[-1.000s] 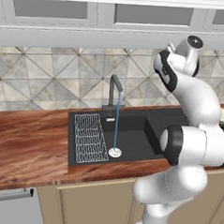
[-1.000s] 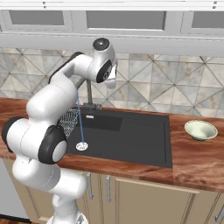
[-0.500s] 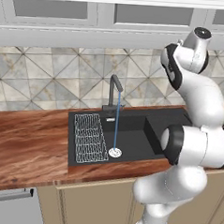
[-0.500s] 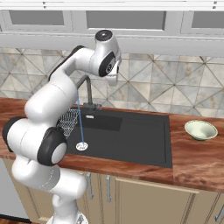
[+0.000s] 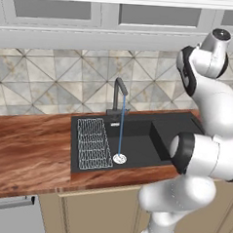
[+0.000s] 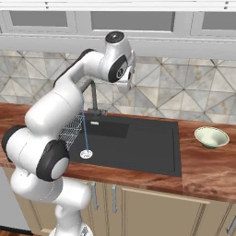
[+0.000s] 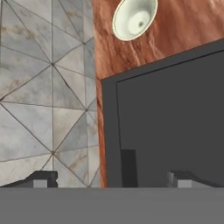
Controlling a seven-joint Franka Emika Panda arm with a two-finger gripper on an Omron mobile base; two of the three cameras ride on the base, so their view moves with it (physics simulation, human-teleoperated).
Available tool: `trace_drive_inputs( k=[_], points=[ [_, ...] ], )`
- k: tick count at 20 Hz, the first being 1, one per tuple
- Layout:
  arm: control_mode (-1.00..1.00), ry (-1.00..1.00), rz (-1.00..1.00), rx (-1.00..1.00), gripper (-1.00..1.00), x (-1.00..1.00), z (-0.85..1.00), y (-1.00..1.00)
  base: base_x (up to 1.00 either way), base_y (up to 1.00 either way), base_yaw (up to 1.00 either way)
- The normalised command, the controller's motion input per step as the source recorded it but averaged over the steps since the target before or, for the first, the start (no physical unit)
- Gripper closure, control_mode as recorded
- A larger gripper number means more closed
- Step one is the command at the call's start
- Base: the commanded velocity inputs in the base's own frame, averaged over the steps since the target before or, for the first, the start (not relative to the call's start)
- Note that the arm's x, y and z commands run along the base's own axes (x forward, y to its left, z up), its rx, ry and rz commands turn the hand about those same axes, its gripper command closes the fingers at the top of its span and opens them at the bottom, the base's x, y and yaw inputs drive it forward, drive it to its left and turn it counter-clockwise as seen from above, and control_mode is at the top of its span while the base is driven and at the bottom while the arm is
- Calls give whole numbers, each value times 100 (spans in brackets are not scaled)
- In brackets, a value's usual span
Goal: Rinse each bowl for a few seconds and place them down in the sink or on the counter.
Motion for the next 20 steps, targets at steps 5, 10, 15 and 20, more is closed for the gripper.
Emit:
trace_drive_inputs(
  k=[5,10,15,20],
  points=[
    [-100,0,-7,1,-100,-18,-7,-46,0,0,0],
    [-100,1,-6,2,-100,-15,-8,-48,0,0,0],
    [-100,1,-10,1,-100,-16,-7,-36,0,0,0],
    [-100,0,-17,0,-100,-9,-11,-17,0,0,0]
  ],
)
